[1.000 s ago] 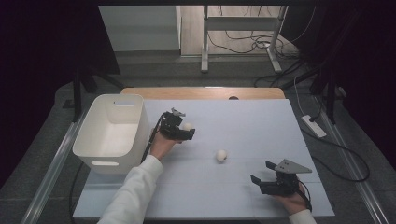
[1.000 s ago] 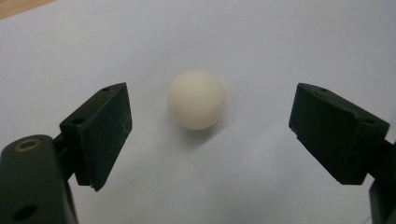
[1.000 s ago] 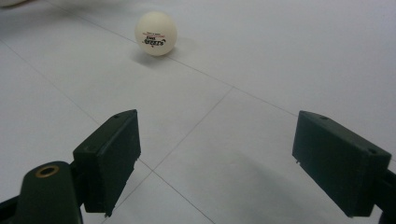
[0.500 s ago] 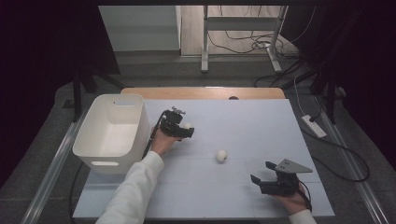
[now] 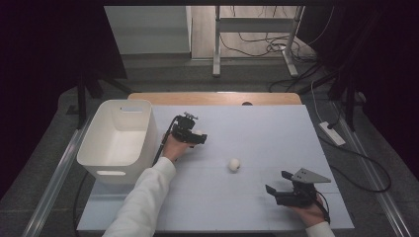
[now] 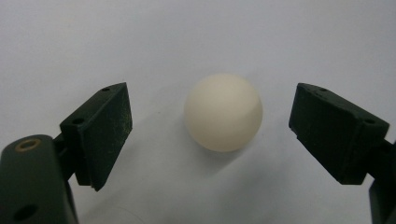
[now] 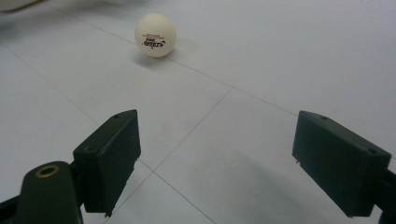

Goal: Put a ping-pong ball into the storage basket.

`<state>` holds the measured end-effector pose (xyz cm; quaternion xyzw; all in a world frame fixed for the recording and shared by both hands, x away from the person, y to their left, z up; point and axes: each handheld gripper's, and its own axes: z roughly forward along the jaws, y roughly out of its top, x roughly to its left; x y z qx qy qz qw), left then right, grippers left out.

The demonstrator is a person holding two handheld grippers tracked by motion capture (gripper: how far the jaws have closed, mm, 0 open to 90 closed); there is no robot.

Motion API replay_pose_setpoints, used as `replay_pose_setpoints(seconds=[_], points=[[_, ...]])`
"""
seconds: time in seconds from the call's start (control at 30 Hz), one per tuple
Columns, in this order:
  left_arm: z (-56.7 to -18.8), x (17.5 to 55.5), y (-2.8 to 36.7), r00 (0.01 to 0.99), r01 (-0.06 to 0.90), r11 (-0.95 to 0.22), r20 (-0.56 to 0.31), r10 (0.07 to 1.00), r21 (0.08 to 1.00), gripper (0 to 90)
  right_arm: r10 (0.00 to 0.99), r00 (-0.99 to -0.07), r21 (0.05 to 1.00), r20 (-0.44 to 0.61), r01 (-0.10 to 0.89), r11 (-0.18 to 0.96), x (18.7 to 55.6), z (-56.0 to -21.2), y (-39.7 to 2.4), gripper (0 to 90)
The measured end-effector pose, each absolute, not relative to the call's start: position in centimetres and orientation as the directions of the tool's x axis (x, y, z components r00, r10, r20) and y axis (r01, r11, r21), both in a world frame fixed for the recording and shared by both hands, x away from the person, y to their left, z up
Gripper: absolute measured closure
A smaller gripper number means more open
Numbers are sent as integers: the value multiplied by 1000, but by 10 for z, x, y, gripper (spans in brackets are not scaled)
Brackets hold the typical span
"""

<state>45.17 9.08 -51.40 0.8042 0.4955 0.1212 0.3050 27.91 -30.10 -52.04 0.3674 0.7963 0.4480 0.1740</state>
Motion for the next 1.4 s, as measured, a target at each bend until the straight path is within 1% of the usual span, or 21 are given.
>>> replay_pose_setpoints(seconds=[0.3,0.43,0.47,0.8,1.4], points=[[-519,455,90,477,734,-325,-112,872,597,158,742,-669,841,52,430,328,279,-521,-301,151],[-521,456,91,475,740,-327,-113,873,588,212,741,-669,841,52,430,329,279,-521,-301,151],[-521,456,92,474,742,-326,-116,873,585,212,741,-669,841,52,430,329,279,-521,-301,151],[-521,456,90,486,749,-332,-135,863,573,499,741,-669,841,51,429,330,279,-521,-301,151],[-514,451,94,494,726,-332,-122,861,602,507,742,-668,841,50,429,330,279,-521,-301,151]])
